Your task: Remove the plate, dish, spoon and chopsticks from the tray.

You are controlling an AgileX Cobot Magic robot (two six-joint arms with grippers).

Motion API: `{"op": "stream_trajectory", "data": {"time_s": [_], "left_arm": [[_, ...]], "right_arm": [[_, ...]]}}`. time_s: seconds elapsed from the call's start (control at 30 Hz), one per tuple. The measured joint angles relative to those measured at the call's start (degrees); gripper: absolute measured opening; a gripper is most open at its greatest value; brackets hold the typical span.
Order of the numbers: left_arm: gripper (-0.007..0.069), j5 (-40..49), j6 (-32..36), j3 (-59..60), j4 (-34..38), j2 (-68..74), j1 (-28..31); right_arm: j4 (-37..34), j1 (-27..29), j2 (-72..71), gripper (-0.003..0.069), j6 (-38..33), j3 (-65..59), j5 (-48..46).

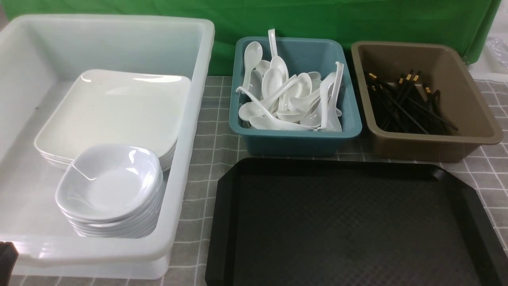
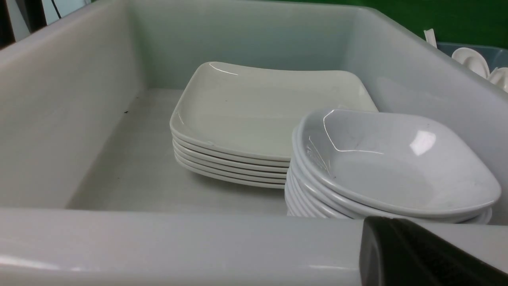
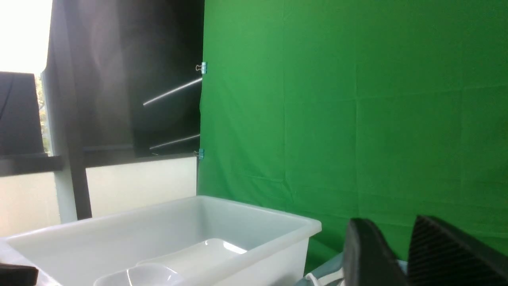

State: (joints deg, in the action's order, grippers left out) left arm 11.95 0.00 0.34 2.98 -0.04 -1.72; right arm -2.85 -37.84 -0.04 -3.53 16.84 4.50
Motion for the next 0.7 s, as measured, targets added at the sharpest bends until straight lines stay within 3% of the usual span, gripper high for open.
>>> {"op": "stream_trajectory", "data": {"time_s": [0.17, 0.27, 0.47, 0.5, 0.6, 0.7], "left_arm": [[0.0003, 0.0, 0.0, 0.0, 0.0, 0.0, 0.0], [0.0003, 0.0, 0.0, 0.0, 0.0, 0.0, 0.0], [0.0003, 0.0, 0.0, 0.0, 0.0, 0.0, 0.0], [0.0003, 0.0, 0.0, 0.0, 0.0, 0.0, 0.0], [0.0003, 0.0, 0.0, 0.0, 0.0, 0.0, 0.0], [0.0003, 0.0, 0.0, 0.0, 0.0, 0.0, 0.0]], "right_arm": [[-0.5, 0.6, 0.0, 0.0217, -2.9, 0.0, -4.5], [-0.5, 4.9, 0.0, 0.0217, -4.7, -0.3, -9.9], [0.0, 23.7, 0.1, 0.0234, -6.4, -7.4, -15.7], [0.0, 23.7, 0.1, 0.0234, -6.4, -7.8, -15.7], [0.0, 31.7, 0.1, 0.0235, -6.4, -14.3, -16.3], [0.2, 35.9, 0.1, 0.0234, -6.4, -17.0, -18.5]]}}
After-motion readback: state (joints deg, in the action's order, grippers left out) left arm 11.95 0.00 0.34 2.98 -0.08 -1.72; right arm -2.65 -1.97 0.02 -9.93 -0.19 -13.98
